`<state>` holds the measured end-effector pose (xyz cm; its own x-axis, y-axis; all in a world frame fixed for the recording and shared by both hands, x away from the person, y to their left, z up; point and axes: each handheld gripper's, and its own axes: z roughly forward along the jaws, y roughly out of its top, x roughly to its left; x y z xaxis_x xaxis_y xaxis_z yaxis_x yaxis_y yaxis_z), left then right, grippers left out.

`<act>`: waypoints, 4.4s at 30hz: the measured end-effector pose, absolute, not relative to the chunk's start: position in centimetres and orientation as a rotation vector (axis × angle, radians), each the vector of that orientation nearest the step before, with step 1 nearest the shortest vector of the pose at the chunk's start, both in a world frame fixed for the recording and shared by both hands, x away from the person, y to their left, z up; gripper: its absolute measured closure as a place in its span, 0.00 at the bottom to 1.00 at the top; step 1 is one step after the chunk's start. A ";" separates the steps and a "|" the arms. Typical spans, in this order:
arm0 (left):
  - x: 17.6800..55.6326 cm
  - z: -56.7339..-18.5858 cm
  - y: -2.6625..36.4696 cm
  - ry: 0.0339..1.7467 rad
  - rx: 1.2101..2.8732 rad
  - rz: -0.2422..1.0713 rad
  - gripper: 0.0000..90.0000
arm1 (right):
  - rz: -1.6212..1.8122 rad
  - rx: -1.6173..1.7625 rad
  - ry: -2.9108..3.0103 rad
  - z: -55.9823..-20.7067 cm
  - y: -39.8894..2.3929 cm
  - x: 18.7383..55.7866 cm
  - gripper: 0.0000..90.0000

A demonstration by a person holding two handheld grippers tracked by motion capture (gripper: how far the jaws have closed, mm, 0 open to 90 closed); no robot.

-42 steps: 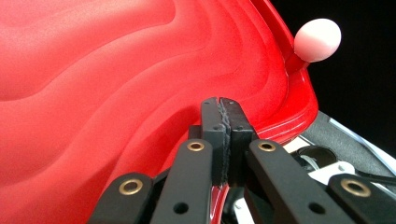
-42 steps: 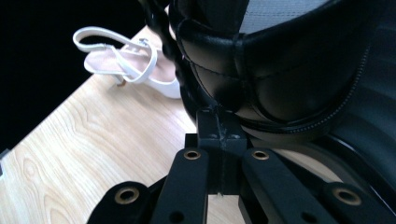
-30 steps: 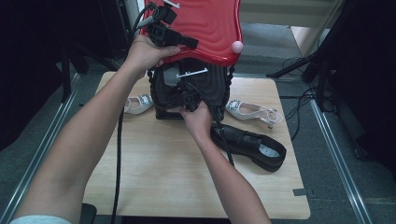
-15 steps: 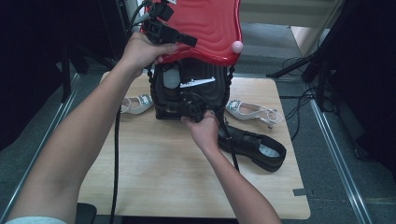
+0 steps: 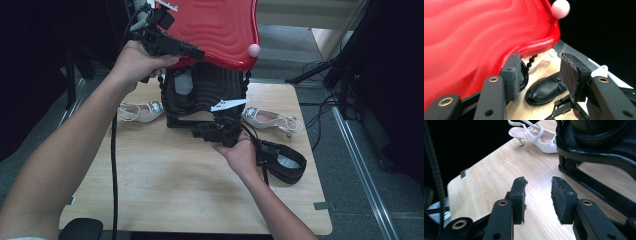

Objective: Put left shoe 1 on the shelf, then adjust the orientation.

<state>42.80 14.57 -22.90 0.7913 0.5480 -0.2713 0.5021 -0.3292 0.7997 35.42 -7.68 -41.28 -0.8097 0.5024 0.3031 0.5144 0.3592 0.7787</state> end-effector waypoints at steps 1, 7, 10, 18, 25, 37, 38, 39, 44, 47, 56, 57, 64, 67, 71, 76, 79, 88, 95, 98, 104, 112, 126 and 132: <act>42.4 -23.0 14.7 0.781 1.987 0.063 0.56 | -1.495 -0.956 -2.575 -41.4 -8.1 35.2 0.72; 39.8 -24.3 15.2 0.754 1.976 0.065 0.53 | -1.512 -0.903 -2.547 -42.2 -9.9 33.8 0.69; 38.9 -25.7 15.6 0.764 1.985 0.070 0.53 | -1.512 -0.883 -2.560 -42.3 -10.9 33.3 0.68; 36.9 -28.7 17.0 0.767 2.006 0.076 0.53 | -1.514 -0.864 -2.557 -42.6 -12.9 31.8 0.64; 35.1 -32.1 17.7 0.804 2.013 0.081 0.52 | -1.477 -0.892 -2.553 -43.2 -14.9 31.6 0.63; 32.7 -38.3 18.4 0.846 1.979 -0.006 0.51 | -1.432 -0.971 -2.565 -44.3 -18.4 30.4 0.63; 32.6 -38.8 18.4 0.852 1.976 -0.014 0.51 | -1.440 -0.972 -2.562 -44.5 -18.6 30.4 0.62; 32.5 -39.4 18.4 0.856 1.971 -0.022 0.51 | -1.433 -0.983 -2.554 -44.6 -18.8 30.4 0.60; 31.6 -42.4 17.9 0.869 1.970 -0.041 0.50 | -1.408 -1.012 -2.586 -44.8 -19.8 30.3 0.60; 31.3 -43.7 17.8 0.878 1.975 -0.063 0.50 | -1.399 -1.034 -2.586 -44.8 -20.4 30.2 0.61; 30.8 -45.4 17.0 0.854 1.969 -0.099 0.49 | -1.384 -1.092 -2.584 -45.0 -21.6 29.9 0.61; 30.9 -45.4 16.9 0.846 1.967 -0.101 0.49 | -1.384 -1.101 -2.577 -45.0 -21.8 29.8 0.61; 31.2 -45.4 16.9 0.820 1.944 -0.135 0.49 | -1.365 -1.188 -2.567 -45.1 -23.6 29.4 0.59; 31.3 -45.4 17.0 0.833 1.944 -0.122 0.49 | -1.359 -1.211 -2.578 -44.9 -24.4 29.2 0.60; 31.4 -45.6 16.9 0.824 1.964 -0.106 0.49 | -1.354 -1.255 -2.575 -44.5 -25.7 29.0 0.62; 31.9 -46.1 16.8 0.824 1.945 -0.140 0.50 | -1.343 -1.344 -2.598 -44.2 -27.4 28.7 0.63; 32.0 -46.2 16.8 0.824 1.956 -0.128 0.50 | -1.340 -1.383 -2.591 -44.2 -28.3 28.6 0.64; 32.1 -46.2 16.4 0.820 1.964 -0.119 0.51 | -1.216 -1.457 -2.630 -45.7 -28.9 29.5 0.64; 32.0 -46.1 15.8 0.814 1.967 -0.129 0.50 | -1.176 -1.436 -2.629 -46.3 -27.3 31.4 0.64; 31.8 -46.2 15.8 0.815 1.989 -0.113 0.51 | -1.126 -1.432 -2.644 -46.7 -26.6 32.2 0.65; 31.4 -46.1 16.1 0.803 1.983 -0.072 0.59 | -1.046 -1.414 -2.679 -47.5 -24.8 33.2 0.65; 30.8 -45.9 17.0 0.827 1.953 -0.054 0.80 | -1.053 -1.400 -2.508 -47.7 -24.8 34.0 0.89; 30.7 -45.4 18.0 0.867 1.939 -0.053 0.89 | -1.100 -1.285 -2.515 -46.1 -20.3 33.3 0.90; 30.7 -45.4 18.3 0.873 1.930 -0.068 0.89 | -1.082 -1.233 -2.530 -46.3 -17.2 33.4 0.89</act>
